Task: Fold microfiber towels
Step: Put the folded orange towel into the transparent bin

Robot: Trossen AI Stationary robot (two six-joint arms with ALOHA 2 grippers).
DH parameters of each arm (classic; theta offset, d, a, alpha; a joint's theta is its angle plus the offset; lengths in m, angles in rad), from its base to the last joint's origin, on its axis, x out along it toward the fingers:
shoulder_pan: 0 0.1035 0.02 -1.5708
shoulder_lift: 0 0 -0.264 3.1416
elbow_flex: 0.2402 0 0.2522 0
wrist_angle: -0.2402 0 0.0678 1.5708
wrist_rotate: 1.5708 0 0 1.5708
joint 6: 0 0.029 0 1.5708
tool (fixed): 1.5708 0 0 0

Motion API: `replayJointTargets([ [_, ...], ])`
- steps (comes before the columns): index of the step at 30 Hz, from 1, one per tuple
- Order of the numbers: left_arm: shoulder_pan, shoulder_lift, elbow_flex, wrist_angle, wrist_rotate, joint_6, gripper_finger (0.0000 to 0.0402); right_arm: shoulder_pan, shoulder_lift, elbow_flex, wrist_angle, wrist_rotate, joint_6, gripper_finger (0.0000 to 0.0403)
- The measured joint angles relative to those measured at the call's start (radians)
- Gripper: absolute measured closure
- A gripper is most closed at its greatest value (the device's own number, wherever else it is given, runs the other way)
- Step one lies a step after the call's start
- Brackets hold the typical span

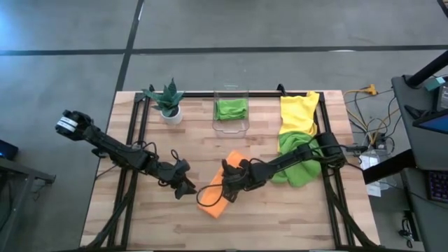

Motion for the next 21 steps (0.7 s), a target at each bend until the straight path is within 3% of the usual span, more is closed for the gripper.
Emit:
replayJointTargets([
  [7, 0.0, 0.0, -0.003, 0.0, -0.001, -0.005, 0.021, 0.0, 0.013, 0.001, 0.009, -0.016, -0.017, 0.0239],
  [14, 0.0, 0.0, -0.002, 0.0, -0.015, -0.007, 0.021, -0.005, 0.012, 0.0, 0.012, -0.058, -0.034, 0.0378],
  [21, 0.0, 0.0, 0.001, 0.004, -0.019, -0.03, 0.021, -0.007, -0.04, 0.007, -0.034, -0.059, -0.034, 0.0392],
])
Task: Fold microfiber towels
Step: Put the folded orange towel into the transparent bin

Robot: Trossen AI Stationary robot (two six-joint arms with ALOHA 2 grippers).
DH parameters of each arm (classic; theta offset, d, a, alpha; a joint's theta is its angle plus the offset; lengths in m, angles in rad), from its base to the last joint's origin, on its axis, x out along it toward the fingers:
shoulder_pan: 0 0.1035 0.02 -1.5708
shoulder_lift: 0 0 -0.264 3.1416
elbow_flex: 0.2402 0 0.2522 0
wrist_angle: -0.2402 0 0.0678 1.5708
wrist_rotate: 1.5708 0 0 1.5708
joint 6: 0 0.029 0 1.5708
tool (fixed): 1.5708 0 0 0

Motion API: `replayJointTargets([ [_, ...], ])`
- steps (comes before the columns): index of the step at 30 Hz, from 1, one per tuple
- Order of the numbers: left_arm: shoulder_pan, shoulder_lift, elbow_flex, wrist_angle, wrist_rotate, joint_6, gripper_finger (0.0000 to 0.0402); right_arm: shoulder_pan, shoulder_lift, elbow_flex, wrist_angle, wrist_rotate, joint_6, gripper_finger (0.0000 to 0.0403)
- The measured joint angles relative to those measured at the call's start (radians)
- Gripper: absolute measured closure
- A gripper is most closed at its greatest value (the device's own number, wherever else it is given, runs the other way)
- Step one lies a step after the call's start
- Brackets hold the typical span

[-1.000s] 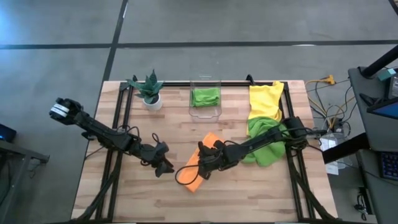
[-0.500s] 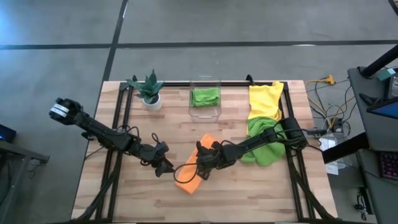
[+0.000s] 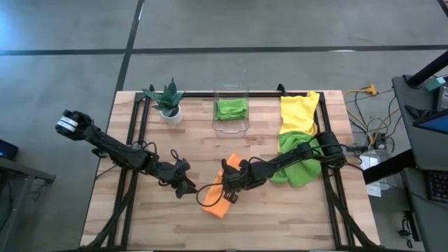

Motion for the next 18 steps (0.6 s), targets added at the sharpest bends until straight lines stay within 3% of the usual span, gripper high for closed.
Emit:
replayJointTargets([
  [10, 0.013, 0.0, 0.002, 0.095, -0.005, 0.002, 0.021, -0.008, -0.287, 0.004, -0.182, 0.026, -0.114, 0.0393],
  [18, 0.052, 0.0, 0.003, 0.132, -0.022, 0.027, 0.0211, -0.075, -0.47, 0.004, -0.345, 0.189, -0.279, 0.0394],
])
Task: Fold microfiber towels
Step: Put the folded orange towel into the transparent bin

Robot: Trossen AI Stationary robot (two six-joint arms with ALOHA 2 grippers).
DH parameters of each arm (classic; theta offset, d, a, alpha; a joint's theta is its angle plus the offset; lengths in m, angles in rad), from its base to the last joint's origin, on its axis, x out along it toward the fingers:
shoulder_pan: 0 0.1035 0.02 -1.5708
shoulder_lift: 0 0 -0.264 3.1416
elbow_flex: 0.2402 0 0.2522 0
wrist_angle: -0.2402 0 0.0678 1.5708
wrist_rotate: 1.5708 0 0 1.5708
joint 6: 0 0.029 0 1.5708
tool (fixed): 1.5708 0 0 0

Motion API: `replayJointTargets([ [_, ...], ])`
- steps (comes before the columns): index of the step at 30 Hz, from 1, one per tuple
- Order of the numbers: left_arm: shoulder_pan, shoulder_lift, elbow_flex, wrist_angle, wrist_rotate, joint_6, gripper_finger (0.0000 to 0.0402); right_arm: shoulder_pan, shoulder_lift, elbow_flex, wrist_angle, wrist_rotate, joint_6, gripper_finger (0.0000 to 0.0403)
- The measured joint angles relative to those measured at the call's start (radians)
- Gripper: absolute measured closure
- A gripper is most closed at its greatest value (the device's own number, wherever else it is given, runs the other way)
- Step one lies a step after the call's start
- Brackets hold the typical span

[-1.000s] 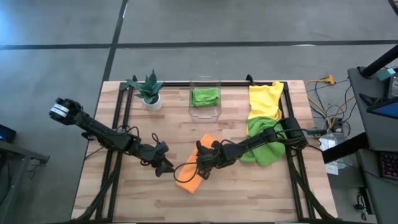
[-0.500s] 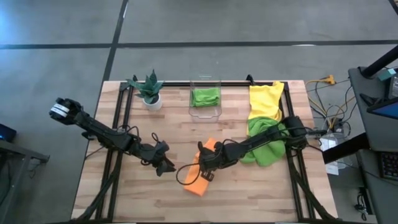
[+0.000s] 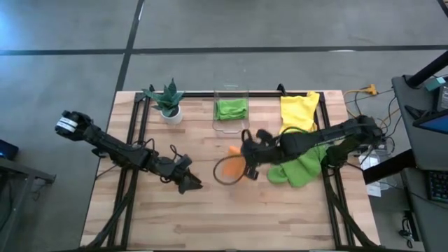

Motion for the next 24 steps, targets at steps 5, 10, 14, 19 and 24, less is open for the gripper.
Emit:
replayJointTargets([
  [5, 0.007, 0.0, 0.0, 0.0, -0.008, 0.003, 0.021, -0.05, -0.006, 0.0, -0.012, 0.104, -0.085, 0.0394],
  [10, 0.007, 0.0, 0.0, -0.005, -0.008, 0.002, 0.021, -0.045, 0.06, 0.0, -0.003, 0.235, -0.126, 0.0394],
  [14, 0.007, 0.0, 0.0, -0.004, -0.008, -0.001, 0.021, 0.033, 0.136, 0.011, 0.053, 0.242, -0.091, 0.0394],
  [19, 0.006, 0.0, 0.0, -0.005, -0.008, -0.002, 0.021, 0.171, 0.265, 0.069, 0.098, 0.21, -0.028, 0.0394],
  [24, 0.006, 0.0, 0.0, -0.006, -0.008, -0.001, 0.021, 0.234, 0.337, 0.175, 0.087, 0.198, 0.053, 0.0394],
])
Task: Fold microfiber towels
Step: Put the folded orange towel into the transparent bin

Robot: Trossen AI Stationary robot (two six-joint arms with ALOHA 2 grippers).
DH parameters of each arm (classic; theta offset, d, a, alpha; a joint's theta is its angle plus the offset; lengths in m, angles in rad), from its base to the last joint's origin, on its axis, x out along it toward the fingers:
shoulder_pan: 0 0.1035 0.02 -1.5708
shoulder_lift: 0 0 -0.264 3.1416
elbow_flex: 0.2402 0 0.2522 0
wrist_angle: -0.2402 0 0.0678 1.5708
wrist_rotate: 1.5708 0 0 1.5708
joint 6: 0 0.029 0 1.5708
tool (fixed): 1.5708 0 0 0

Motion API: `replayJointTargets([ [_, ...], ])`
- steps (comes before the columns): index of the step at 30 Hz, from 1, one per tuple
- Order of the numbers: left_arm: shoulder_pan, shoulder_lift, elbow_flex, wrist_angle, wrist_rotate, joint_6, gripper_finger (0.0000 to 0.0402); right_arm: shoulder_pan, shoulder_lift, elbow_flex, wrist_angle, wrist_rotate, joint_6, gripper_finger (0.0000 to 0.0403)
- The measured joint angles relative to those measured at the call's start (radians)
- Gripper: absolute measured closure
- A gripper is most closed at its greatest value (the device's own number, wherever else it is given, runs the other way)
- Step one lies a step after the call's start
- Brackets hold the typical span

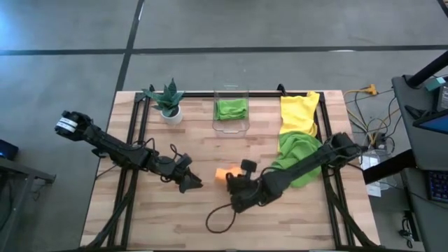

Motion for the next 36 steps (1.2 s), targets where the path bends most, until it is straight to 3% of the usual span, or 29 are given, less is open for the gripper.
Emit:
replayJointTargets([
  [6, 0.0, 0.0, 0.0, -0.002, 0.0, 0.005, 0.021, -0.003, 0.051, 0.091, 0.016, -0.16, 0.016, 0.0394],
  [14, 0.0, -0.002, -0.001, -0.005, 0.055, 0.03, 0.0211, -0.105, 0.002, 0.212, -0.124, -0.135, 0.101, 0.0394],
  [20, 0.0, -0.041, -0.002, -0.001, 0.084, 0.057, 0.0211, -0.24, -0.11, 0.179, -0.131, -0.127, 0.183, 0.0394],
  [25, 0.0, -0.088, -0.003, -0.006, 0.083, 0.067, 0.0211, -0.336, -0.181, 0.162, -0.122, -0.135, 0.134, 0.0394],
  [28, 0.007, -0.106, -0.004, -0.008, 0.064, 0.087, 0.0211, -0.384, -0.214, 0.168, -0.111, -0.218, 0.123, 0.0394],
  [36, 0.044, -0.139, -0.016, -0.013, 0.046, 0.105, 0.021, -0.395, -0.196, 0.151, -0.209, -0.252, -0.059, 0.0394],
])
